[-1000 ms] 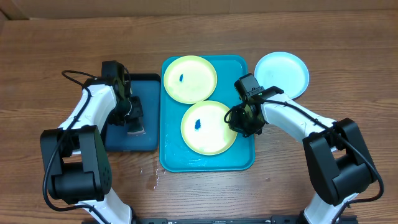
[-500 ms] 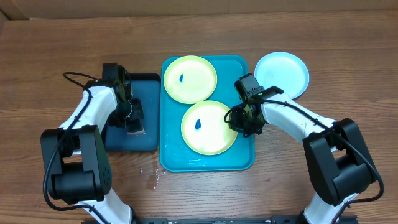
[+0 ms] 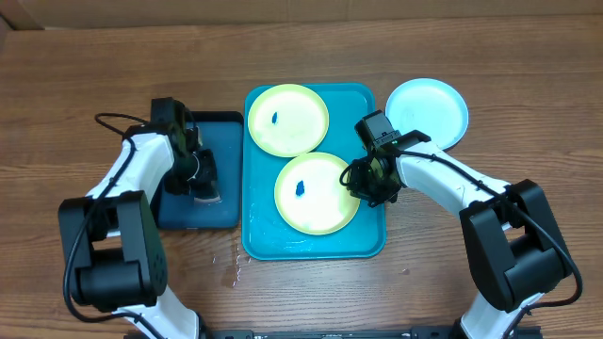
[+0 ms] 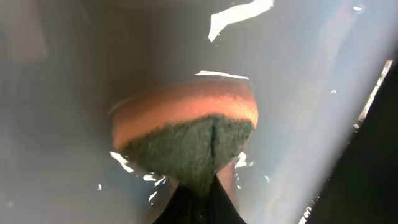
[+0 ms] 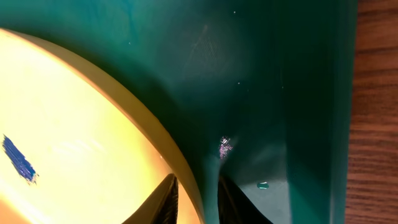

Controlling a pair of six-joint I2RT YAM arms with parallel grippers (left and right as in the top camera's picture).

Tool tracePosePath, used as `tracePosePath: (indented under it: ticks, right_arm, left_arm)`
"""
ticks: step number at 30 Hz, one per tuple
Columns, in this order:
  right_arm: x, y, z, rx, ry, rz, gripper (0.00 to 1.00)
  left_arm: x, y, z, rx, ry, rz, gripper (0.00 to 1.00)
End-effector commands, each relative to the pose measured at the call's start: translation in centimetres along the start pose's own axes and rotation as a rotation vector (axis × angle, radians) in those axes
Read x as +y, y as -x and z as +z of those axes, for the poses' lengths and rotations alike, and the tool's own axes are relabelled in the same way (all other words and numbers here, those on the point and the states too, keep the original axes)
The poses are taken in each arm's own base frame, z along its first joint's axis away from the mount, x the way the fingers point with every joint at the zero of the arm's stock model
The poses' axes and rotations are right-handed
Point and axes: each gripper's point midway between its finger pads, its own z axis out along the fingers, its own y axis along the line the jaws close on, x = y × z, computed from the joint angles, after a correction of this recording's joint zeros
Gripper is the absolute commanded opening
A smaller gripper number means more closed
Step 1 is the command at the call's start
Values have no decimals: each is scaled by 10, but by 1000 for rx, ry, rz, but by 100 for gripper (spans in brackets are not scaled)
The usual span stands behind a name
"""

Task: Clean dirty plates on tray and stack at the side
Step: 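Lift the sponge with the left gripper and carry it toward the yellow plate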

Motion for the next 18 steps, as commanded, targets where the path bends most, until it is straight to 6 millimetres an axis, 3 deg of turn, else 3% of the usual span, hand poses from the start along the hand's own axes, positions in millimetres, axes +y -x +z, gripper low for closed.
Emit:
tracePosePath:
  ticks: [1, 6, 12, 15, 18]
  right_arm:
    - [-7, 0, 0, -17, -33, 1, 19]
    - [-6, 1, 0, -20, -31, 0, 4]
    - [-5, 0, 0, -16, -28, -1, 5]
    - [-6, -1, 0, -11, -28, -1, 18]
    - [-6, -1, 0, -13, -27, -1, 18]
  left_arm:
    - [-3, 7, -29, -80, -59, 8, 4]
    - [4, 15, -54, -158, -68, -13, 4]
    - [-2, 21, -52, -181, -72, 3, 4]
    - [-2, 17, -51, -167, -71, 3, 4]
    - [-2, 17, -51, -164, -70, 3, 4]
